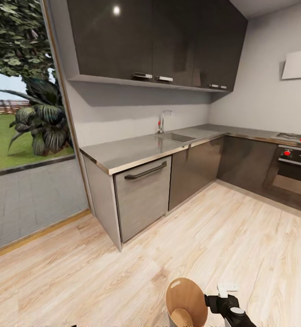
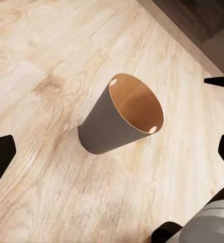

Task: Put the three can of soda from the living room inside the tash can in the kitchen.

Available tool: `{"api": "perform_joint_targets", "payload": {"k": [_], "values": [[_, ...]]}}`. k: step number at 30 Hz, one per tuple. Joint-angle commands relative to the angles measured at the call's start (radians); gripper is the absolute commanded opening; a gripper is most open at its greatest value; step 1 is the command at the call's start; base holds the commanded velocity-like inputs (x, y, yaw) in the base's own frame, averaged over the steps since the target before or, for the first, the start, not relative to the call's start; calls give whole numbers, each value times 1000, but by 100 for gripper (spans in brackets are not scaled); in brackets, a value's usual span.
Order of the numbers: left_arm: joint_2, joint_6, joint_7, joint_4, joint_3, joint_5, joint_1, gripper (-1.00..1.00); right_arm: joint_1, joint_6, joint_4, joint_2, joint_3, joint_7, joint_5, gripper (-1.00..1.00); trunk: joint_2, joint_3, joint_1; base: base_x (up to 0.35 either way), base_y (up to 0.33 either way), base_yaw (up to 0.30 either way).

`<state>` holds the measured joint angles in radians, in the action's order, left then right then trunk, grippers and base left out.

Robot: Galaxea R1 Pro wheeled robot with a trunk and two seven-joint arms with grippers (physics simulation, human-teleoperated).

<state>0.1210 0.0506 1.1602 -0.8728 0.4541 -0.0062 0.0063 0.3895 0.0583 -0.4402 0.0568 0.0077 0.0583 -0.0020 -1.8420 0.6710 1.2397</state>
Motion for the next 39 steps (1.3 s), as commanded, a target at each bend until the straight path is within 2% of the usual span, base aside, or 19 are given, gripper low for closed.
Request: {"api": "perform_joint_targets", "payload": {"k": [1, 21, 39], "values": [[0, 0, 0, 0, 0, 0, 0, 100, 0, -1, 0, 0, 0, 0, 0, 100, 0, 1, 0, 0, 0, 0], [0, 0, 1, 1, 0, 0, 0, 100, -1, -4, 0, 0, 0, 0, 0, 100, 0, 4, 0, 59, 0, 0], [0, 0, 1, 1, 0, 0, 0, 100, -1, -3, 0, 0, 0, 0, 0, 100, -126, 80, 69, 0, 0, 0]]}}
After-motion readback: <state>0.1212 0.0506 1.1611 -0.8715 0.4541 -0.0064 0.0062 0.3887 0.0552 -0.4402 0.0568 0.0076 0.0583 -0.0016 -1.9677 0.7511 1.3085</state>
